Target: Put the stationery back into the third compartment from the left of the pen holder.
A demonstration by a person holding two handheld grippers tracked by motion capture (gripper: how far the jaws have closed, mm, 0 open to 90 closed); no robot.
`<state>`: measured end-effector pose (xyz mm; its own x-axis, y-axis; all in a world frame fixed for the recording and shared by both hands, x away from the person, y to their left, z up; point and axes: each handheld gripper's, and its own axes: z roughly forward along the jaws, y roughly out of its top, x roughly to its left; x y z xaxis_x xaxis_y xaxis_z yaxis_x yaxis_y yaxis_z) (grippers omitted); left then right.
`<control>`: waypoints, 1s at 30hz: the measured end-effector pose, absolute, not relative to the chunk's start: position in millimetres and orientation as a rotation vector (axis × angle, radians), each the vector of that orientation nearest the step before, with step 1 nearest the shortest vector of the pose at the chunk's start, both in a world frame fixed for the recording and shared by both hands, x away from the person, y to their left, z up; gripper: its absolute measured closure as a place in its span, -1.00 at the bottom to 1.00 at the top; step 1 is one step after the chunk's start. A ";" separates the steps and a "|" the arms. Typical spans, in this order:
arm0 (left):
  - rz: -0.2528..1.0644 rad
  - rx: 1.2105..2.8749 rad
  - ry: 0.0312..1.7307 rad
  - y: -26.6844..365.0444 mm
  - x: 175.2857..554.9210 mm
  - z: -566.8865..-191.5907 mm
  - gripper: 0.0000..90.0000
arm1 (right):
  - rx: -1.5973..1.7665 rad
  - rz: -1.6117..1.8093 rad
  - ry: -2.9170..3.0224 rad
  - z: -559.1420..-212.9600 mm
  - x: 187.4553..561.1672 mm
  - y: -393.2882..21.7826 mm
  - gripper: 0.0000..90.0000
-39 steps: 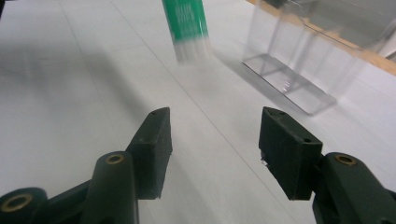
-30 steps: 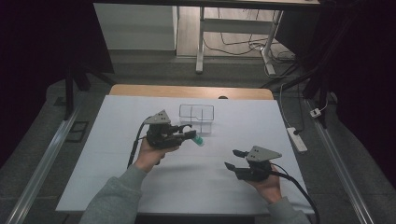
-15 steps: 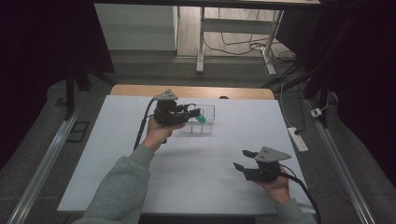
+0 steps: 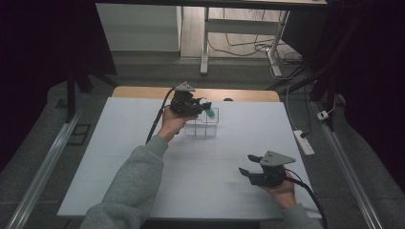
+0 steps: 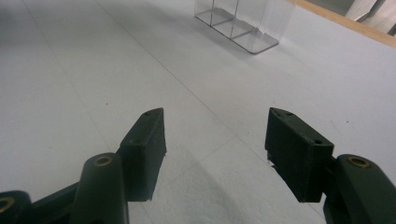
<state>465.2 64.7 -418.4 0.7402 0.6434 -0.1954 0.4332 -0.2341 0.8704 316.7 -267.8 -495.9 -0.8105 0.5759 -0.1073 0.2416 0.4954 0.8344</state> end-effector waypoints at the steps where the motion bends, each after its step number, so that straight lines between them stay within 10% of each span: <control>1: 0.259 1.886 0.832 63.6 466.9 -419.6 0.42 | 0.681 1.244 2.369 -496.2 317.2 -267.8 -0.16; 6: 0.242 1.893 0.830 59.4 474.5 -429.7 0.39 | 0.688 1.242 2.374 -496.9 317.7 -269.2 -0.16; 11: 0.219 1.885 0.814 58.2 471.6 -428.3 -0.19 | 0.694 1.227 2.375 -499.0 318.6 -269.8 -0.17; 30: 0.326 1.992 0.820 132.7 365.6 -451.6 -0.13 | 0.743 1.241 2.353 -497.7 320.9 -284.4 -0.18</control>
